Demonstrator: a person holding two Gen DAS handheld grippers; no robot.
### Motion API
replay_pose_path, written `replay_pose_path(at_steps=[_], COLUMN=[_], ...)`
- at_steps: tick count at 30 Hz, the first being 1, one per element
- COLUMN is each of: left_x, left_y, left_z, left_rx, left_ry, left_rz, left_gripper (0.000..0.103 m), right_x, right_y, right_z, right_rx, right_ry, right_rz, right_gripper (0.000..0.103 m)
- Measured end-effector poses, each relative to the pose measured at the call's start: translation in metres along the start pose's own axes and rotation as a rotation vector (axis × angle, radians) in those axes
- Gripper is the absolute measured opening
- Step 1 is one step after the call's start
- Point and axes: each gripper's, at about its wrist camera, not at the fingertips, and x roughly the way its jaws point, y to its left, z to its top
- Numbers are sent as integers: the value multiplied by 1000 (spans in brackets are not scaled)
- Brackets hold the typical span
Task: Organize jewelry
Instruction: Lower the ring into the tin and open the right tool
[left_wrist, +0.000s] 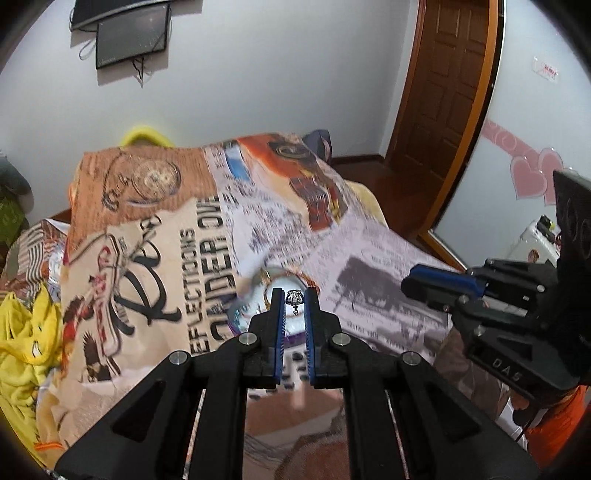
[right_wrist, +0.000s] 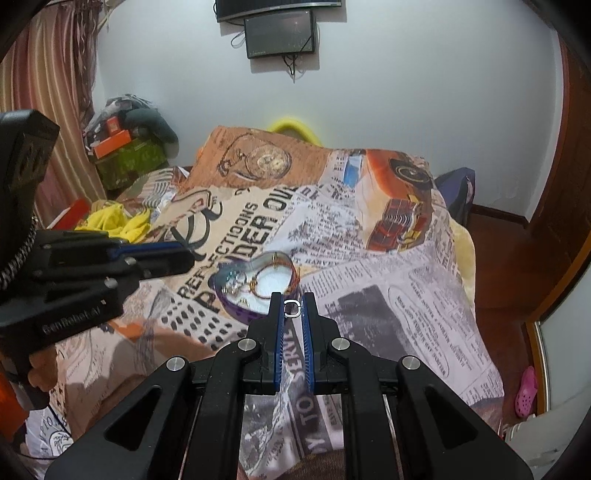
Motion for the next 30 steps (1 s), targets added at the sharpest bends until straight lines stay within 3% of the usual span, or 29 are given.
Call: replay_pose_path(at_steps=[11, 30], left_x=[16, 80], left_y=[14, 50], left_z=[14, 1], left_rx=[-4, -68], left_ry=[-14, 110], left_rz=[1, -29], left_gripper=[8, 8], right_x=[21, 93], right_y=[7, 6], right_z=[17, 21], right_rx=[-10, -6], right_ry=[-12, 108], right_rz=[29, 81], right_gripper=[8, 8])
